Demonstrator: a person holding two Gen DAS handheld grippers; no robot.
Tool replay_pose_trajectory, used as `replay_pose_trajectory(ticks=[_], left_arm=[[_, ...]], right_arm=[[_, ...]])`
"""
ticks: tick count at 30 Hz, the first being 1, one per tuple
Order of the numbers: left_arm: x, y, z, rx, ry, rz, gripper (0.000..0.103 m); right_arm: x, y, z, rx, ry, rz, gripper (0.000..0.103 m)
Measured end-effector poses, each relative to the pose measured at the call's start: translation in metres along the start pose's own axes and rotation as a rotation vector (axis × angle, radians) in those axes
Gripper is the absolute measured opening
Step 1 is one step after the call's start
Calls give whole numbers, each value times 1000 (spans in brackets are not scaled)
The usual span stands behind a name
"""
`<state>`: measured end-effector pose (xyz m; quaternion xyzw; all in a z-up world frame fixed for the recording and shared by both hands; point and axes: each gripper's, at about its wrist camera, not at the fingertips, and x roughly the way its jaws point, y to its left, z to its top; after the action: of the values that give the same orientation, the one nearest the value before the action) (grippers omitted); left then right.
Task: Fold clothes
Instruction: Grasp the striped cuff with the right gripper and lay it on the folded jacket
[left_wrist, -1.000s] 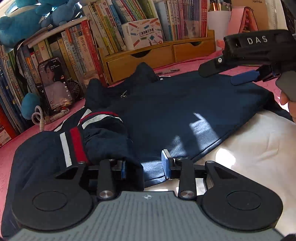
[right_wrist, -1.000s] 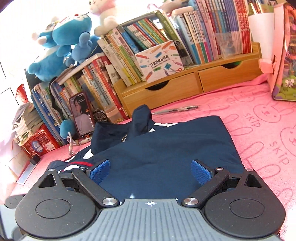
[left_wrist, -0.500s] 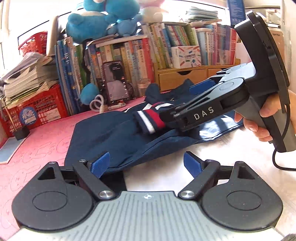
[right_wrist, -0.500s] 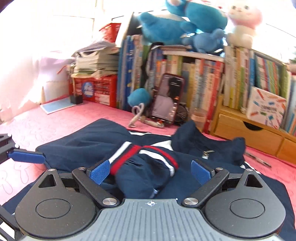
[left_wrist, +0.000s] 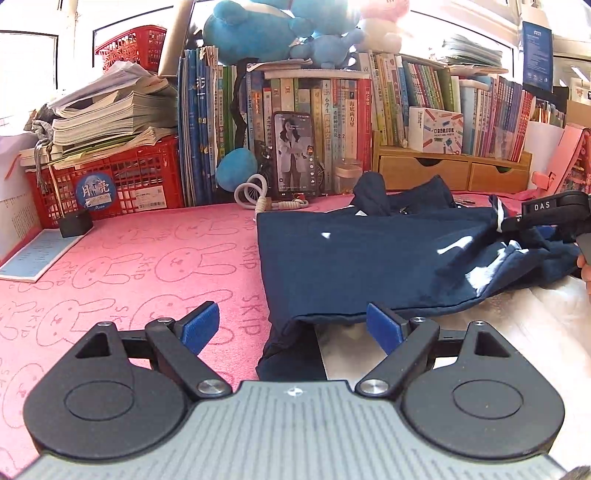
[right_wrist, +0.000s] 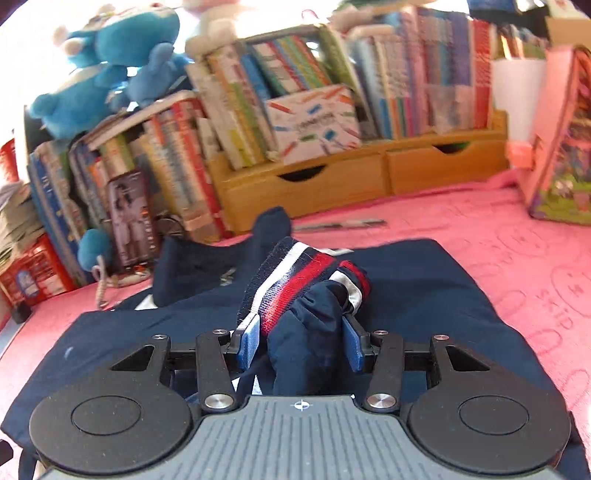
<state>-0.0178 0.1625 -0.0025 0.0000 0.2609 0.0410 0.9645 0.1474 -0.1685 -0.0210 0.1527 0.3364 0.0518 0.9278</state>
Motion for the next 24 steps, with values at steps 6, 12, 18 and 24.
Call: replay_pose_trajectory(ticks=[6, 12, 18, 24], left_arm=[[7, -6, -2, 20, 6, 8, 88], [18, -3, -4, 36, 42, 66, 88], [25, -5, -9, 55, 70, 101, 88], [27, -9, -17, 117, 69, 131, 89]], right_arm=[[-20, -54, -11, 186, -48, 134, 83], [-41, -8, -22, -191, -193, -217, 87], [-23, 49, -42, -523, -164, -187, 82], [-31, -18, -16, -172, -180, -284, 84]])
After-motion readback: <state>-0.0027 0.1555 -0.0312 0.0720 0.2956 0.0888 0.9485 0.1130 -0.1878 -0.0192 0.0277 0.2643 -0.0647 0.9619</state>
